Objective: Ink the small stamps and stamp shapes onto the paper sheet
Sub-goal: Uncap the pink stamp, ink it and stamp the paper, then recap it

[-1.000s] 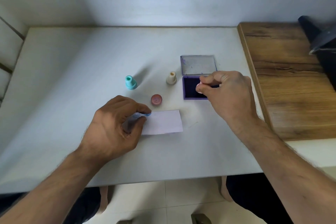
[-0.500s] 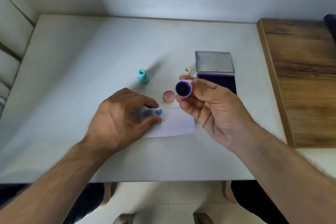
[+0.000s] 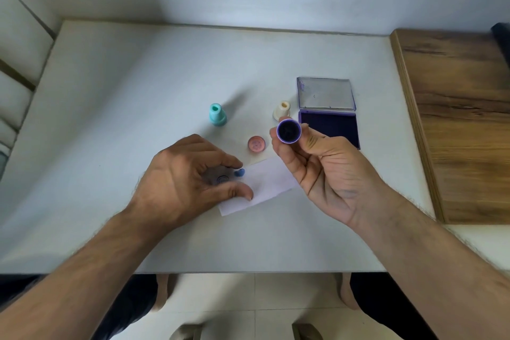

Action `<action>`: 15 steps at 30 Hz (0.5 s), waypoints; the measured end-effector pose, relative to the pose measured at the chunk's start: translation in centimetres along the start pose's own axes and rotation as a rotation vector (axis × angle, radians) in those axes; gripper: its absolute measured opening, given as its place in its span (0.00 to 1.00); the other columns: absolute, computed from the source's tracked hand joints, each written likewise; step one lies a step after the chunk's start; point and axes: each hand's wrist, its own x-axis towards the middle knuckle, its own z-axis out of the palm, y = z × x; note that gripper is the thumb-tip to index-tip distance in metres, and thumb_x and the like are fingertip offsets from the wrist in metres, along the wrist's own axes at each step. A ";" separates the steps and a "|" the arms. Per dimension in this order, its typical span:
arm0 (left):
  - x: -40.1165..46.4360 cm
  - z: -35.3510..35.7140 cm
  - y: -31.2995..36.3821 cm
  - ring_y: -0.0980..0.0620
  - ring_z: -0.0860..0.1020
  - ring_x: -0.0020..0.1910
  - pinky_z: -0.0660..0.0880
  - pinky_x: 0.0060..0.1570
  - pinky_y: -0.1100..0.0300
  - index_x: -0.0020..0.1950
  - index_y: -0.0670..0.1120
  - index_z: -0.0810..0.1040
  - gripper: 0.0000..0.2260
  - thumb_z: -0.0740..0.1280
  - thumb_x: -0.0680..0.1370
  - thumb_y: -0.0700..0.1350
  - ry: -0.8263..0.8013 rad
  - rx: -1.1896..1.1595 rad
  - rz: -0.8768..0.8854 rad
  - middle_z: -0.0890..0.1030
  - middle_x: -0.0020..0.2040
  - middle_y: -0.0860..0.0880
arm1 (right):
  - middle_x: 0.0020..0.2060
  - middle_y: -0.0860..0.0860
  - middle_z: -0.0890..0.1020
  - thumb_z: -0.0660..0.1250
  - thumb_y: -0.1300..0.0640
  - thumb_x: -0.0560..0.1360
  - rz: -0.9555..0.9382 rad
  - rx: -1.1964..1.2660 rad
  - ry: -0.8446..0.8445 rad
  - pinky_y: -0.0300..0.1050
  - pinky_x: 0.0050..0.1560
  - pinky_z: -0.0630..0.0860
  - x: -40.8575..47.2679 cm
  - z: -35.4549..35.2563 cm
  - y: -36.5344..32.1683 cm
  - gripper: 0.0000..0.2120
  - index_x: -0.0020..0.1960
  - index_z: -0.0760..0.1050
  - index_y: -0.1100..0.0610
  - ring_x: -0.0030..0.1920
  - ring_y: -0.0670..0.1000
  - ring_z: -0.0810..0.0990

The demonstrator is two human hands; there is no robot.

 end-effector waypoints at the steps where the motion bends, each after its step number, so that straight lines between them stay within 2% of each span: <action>1: 0.0 0.0 0.0 0.60 0.77 0.46 0.77 0.45 0.59 0.46 0.57 0.85 0.20 0.71 0.65 0.69 -0.009 0.012 0.001 0.82 0.42 0.62 | 0.36 0.59 0.85 0.60 0.67 0.78 -0.006 0.005 0.000 0.41 0.46 0.82 0.0 0.0 0.0 0.19 0.34 0.84 0.64 0.39 0.52 0.87; 5: 0.0 0.1 0.1 0.59 0.76 0.47 0.77 0.46 0.56 0.46 0.59 0.84 0.18 0.72 0.64 0.67 -0.024 0.040 0.005 0.81 0.43 0.62 | 0.38 0.58 0.86 0.59 0.68 0.79 -0.013 0.051 -0.007 0.42 0.47 0.82 0.3 -0.2 0.0 0.09 0.48 0.79 0.67 0.40 0.52 0.87; 7: 0.1 0.2 0.2 0.59 0.76 0.47 0.77 0.46 0.56 0.47 0.59 0.84 0.17 0.72 0.65 0.66 -0.019 0.048 0.010 0.81 0.43 0.62 | 0.39 0.59 0.86 0.58 0.68 0.78 -0.007 0.064 -0.016 0.42 0.48 0.82 0.5 -0.3 0.1 0.09 0.51 0.77 0.67 0.41 0.52 0.87; 10: 0.1 0.3 0.2 0.58 0.75 0.47 0.77 0.46 0.56 0.47 0.59 0.84 0.16 0.71 0.65 0.65 -0.013 0.064 0.016 0.81 0.43 0.63 | 0.40 0.59 0.86 0.59 0.69 0.77 -0.010 0.074 -0.026 0.44 0.48 0.82 0.7 -0.5 0.3 0.09 0.50 0.78 0.66 0.41 0.54 0.87; 13: 0.2 0.5 0.2 0.57 0.75 0.47 0.77 0.45 0.55 0.48 0.57 0.85 0.16 0.71 0.66 0.64 -0.018 0.078 0.034 0.81 0.44 0.61 | 0.42 0.60 0.85 0.63 0.69 0.71 -0.008 0.100 -0.058 0.45 0.45 0.83 0.7 -0.6 0.4 0.09 0.43 0.82 0.66 0.41 0.56 0.87; 15: 0.3 0.6 0.1 0.56 0.75 0.47 0.77 0.45 0.55 0.47 0.57 0.85 0.16 0.72 0.66 0.64 -0.017 0.086 0.035 0.81 0.44 0.61 | 0.42 0.61 0.85 0.64 0.69 0.68 -0.021 0.079 -0.067 0.46 0.43 0.84 0.8 -0.7 0.5 0.09 0.43 0.82 0.65 0.41 0.56 0.86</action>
